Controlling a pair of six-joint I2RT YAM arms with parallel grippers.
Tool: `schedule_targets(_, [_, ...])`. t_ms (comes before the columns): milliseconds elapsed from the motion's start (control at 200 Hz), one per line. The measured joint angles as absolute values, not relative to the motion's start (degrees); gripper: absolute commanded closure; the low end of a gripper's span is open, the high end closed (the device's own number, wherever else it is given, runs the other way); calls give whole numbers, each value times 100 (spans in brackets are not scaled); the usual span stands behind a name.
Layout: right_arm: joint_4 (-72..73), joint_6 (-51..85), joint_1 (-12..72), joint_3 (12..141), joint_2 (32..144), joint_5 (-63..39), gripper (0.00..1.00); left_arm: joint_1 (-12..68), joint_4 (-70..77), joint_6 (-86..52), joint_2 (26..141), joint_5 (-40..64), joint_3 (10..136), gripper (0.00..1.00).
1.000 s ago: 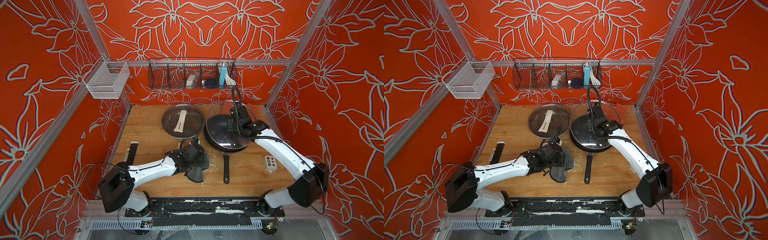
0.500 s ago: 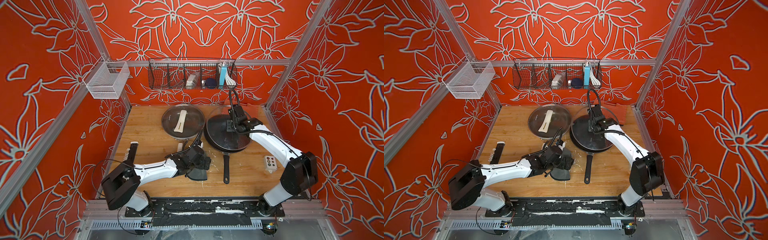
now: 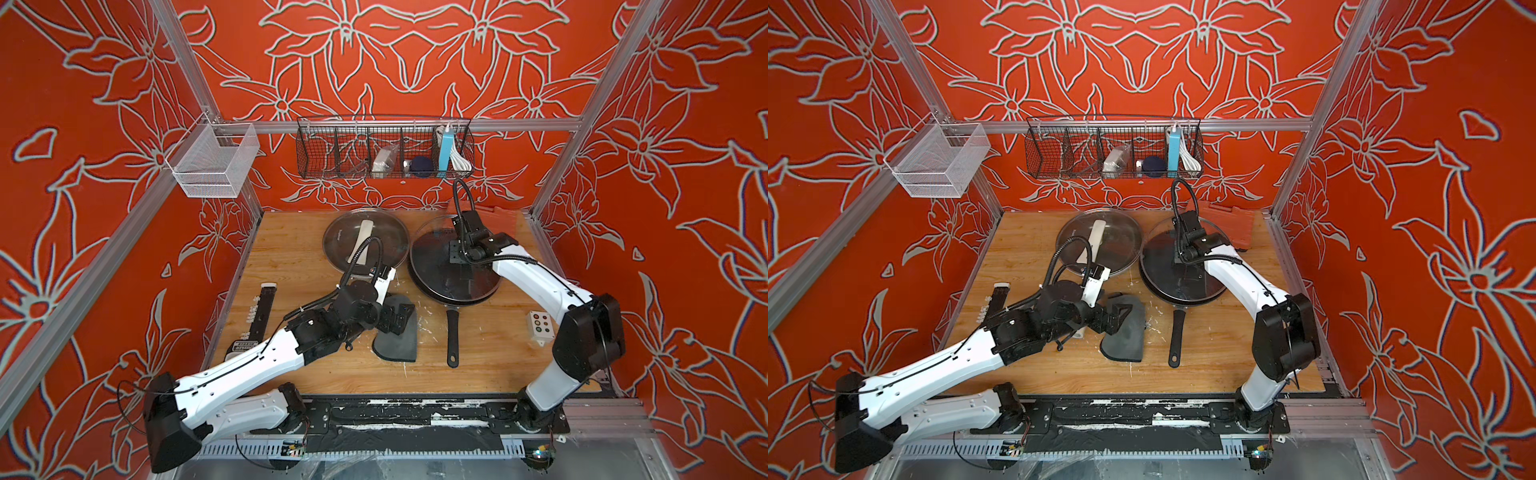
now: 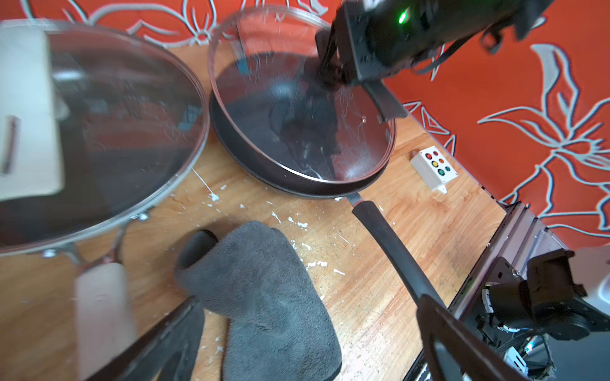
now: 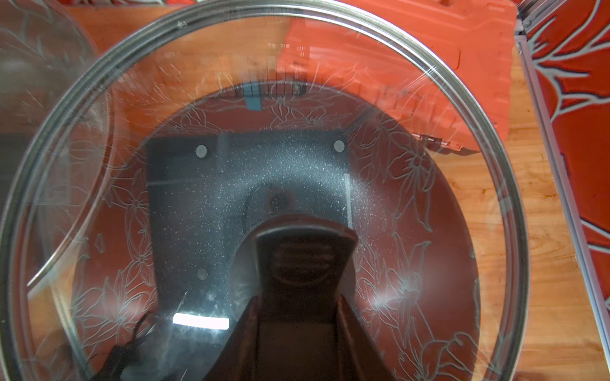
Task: Wipe the pot lid with a cloth
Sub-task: Place the pot lid on the cooking pot.
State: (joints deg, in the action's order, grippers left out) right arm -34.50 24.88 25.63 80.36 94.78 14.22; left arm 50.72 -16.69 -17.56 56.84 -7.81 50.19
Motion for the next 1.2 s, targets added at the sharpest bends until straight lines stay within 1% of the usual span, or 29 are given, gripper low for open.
schedule_targets(180, [-3638,2512,2563,8232,9574,1369,100,5061,-1592,-1448,4593,-871,4410,1])
schedule_targets(280, [-3734,2536,2563,8390,9684,1310,100,5061,-1494,-1345,4224,-888,3964,1])
schedule_targets(535, [-3922,2635,2563,8501,9929,1216,100,5059,-1347,-1234,4040,-1133,3520,1])
schedule_targets(841, [-4099,2685,2563,8503,9957,1203,100,5059,-972,-1111,3710,-1376,3103,1])
schedule_targets(1196, [-4134,2720,2563,8602,10167,1194,100,5059,-849,-1037,3509,-1559,3017,1])
